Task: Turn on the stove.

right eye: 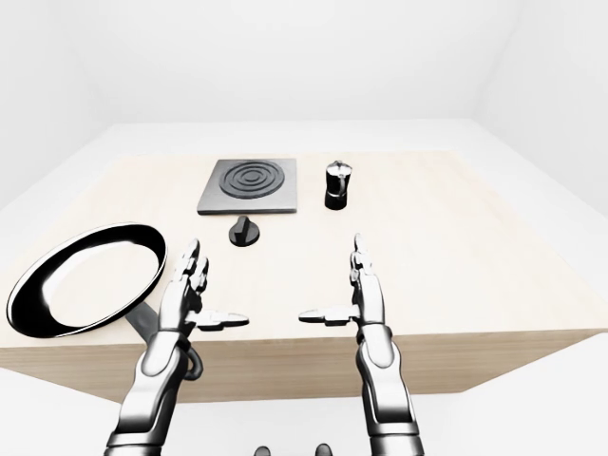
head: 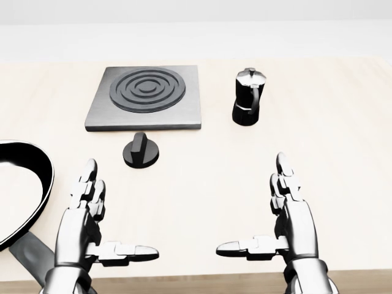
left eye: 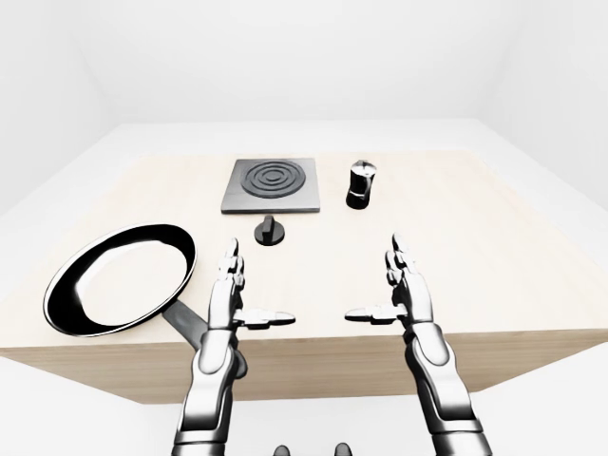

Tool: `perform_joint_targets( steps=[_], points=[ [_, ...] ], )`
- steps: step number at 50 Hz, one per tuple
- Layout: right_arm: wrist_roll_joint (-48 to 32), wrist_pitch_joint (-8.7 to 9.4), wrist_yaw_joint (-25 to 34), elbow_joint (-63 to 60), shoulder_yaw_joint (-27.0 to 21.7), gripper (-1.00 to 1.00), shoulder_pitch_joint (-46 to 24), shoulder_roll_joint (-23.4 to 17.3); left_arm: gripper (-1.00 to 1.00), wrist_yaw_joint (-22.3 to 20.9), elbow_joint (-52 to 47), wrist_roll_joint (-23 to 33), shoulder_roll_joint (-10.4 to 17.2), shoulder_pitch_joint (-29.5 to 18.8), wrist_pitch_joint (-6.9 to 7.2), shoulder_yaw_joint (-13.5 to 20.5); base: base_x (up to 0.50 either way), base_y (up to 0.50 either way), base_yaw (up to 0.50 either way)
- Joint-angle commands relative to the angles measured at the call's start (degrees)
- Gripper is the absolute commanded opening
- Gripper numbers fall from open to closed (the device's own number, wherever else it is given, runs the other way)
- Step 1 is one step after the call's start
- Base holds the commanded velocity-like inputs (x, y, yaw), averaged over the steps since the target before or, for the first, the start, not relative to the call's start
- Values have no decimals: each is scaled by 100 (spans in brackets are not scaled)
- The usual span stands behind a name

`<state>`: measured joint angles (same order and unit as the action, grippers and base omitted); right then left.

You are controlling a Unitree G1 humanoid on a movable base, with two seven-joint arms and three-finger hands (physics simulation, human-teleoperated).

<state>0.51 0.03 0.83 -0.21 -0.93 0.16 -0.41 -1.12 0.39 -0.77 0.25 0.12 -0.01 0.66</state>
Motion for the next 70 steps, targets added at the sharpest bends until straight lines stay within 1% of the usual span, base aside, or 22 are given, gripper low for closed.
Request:
perform_joint_targets(
  steps=[1, 2, 4, 6, 8, 9, 10, 15, 18, 20, 22, 25, 29, 34, 40, 45, 47, 49, 54, 64, 68, 70],
  points=[
    [122, 12, 132, -34, -153, 100, 30, -58, 100, -203, 36, -161, 30, 36, 46, 66, 0, 0, 0],
    [128, 47, 132, -64, -151, 100, 30, -58, 100, -206, 23, -167, 31, 41, 55, 65, 0, 0, 0],
    [141, 10, 132, -13, -165, 100, 19, -63, 100, -216, 40, -180, 29, 45, 44, 62, 0, 0, 0],
    [147, 24, 129, -23, -168, 100, 17, -66, 100, -222, 86, -174, 30, 38, 8, 57, 0, 0, 0],
    [136, 16, 127, -30, -155, 100, 31, -62, 100, -225, 39, -180, 30, 50, 38, 52, 0, 0, 0],
    [125, 15, 126, -54, -142, 100, 49, -59, 100, -237, 52, -184, 32, 56, 10, 52, 0, 0, 0],
    [124, 22, 125, -60, -143, 100, 48, -60, 100, -240, 25, -190, 31, 61, 28, 51, 0, 0, 0],
    [113, -35, 122, 1, -142, 100, 38, -59, 100, -255, 50, -193, 34, 63, -1, 53, 0, 0, 0],
    [124, -28, 120, 11, -147, 100, 29, -58, 100, -258, 40, -191, 31, 66, 8, 47, 18, 0, 0],
    [126, -36, 121, 22, -149, 100, 27, -59, 100, -260, 20, -191, 31, 66, 24, 43, 24, 0, 0],
    [134, -50, 119, 49, -158, 100, 19, -60, 100, -263, 68, -190, 28, 61, -20, 45, 27, 0, 0],
    [141, -54, 117, 63, -161, 100, 17, -61, 100, -268, 96, -183, 23, 64, -40, 30, 28, 0, 0],
    [140, -41, 116, 41, -159, 100, 23, -64, 100, -269, 26, -186, 23, 81, 8, 24, 33, 0, 0],
    [137, -38, 108, 46, -153, 100, 20, -59, 100, -294, 152, -198, 33, 44, -65, 44, 35, 0, 0],
    [144, -16, 111, 17, -149, 100, 33, -60, 100, -295, 123, -198, 34, 45, -39, 44, 35, 0, 0],
    [152, -38, 116, 69, -154, 100, 23, -60, 100, -300, 157, -192, 33, 44, -71, 44, 35, 0, 0],
    [149, 9, 115, 16, -144, 100, 38, -59, 100, -302, 112, -193, 32, 58, -40, 36, 29, 0, 0],
    [148, 25, 114, 19, -145, 100, 29, -60, 100, -306, 163, -181, 33, 48, -80, 34, 27, 0, 0],
    [139, 14, 124, 63, -145, 100, 18, -66, 100, -308, 141, -182, 29, 51, -45, 28, 20, 0, 0],
    [129, -11, 151, 73, -132, 100, 35, -60, 100, -321, 311, -188, 45, -29, -73, 54, 0, 0, 0],
    [122, 49, 152, 25, -119, 100, 44, -56, 100, -377, 499, -260, 70, -185, 34, 99, 0, 0, 0],
    [123, 70, 153, 14, -119, 100, 40, -56, 100, -391, 619, -294, 88, -268, 52, 138, 0, 0, 0]
  ],
)
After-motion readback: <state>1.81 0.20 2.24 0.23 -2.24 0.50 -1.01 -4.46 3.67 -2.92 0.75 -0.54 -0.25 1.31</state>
